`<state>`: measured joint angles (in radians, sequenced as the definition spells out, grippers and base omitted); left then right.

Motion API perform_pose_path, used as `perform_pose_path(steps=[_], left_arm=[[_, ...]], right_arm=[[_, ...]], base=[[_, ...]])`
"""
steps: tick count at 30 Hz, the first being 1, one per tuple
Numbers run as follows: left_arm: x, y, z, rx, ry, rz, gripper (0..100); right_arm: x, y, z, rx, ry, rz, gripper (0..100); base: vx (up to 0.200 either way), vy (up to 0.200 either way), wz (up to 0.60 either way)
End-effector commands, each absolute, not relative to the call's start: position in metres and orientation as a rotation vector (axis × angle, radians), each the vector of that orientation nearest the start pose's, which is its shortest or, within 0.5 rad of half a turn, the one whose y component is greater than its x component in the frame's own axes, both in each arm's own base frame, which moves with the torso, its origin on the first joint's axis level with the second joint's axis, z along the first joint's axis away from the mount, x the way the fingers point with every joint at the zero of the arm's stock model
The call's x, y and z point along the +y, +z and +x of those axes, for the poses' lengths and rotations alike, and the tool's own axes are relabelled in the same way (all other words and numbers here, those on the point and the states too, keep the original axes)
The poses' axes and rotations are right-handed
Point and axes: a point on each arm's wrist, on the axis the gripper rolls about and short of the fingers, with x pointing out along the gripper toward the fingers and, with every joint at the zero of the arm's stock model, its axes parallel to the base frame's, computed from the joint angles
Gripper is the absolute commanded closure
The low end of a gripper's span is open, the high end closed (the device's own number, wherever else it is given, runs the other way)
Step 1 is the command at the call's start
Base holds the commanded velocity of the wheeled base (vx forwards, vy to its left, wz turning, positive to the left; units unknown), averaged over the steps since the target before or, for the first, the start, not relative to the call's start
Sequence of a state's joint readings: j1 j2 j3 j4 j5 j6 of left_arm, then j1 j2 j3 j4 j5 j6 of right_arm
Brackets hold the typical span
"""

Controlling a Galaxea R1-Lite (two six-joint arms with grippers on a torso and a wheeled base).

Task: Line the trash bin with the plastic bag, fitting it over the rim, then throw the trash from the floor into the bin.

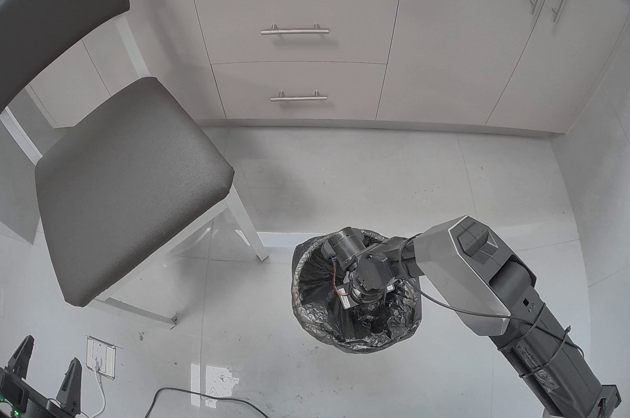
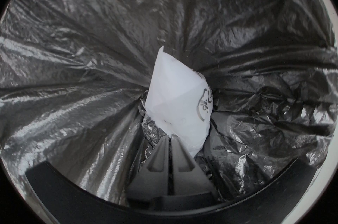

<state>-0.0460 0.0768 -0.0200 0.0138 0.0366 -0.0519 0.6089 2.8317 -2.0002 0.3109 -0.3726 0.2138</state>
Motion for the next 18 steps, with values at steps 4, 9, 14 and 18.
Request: perform_pose_path(steps=[4, 9, 14, 18], left_arm=[[0.002, 0.081, -0.018, 0.072, -0.007, -0.049, 0], [0.002, 0.081, -0.018, 0.071, -0.007, -0.049, 0], [0.002, 0.081, -0.018, 0.072, -0.007, -0.049, 0], [0.002, 0.081, -0.018, 0.072, -0.007, -0.049, 0]], right_arm=[[0.277, -0.092, 0.415, 1.042, 0.094, -0.358, 100], [0.278, -0.094, 0.414, 1.046, 0.095, -0.363, 100], [0.28, -0.089, 0.413, 1.041, 0.1, -0.365, 100], [0.291, -0.05, 0.41, 0.977, 0.112, -0.352, 100]], base=[[0.0, 0.0, 0.0], [0.0, 0.0, 0.0], [0.0, 0.0, 0.0], [0.0, 0.0, 0.0]])
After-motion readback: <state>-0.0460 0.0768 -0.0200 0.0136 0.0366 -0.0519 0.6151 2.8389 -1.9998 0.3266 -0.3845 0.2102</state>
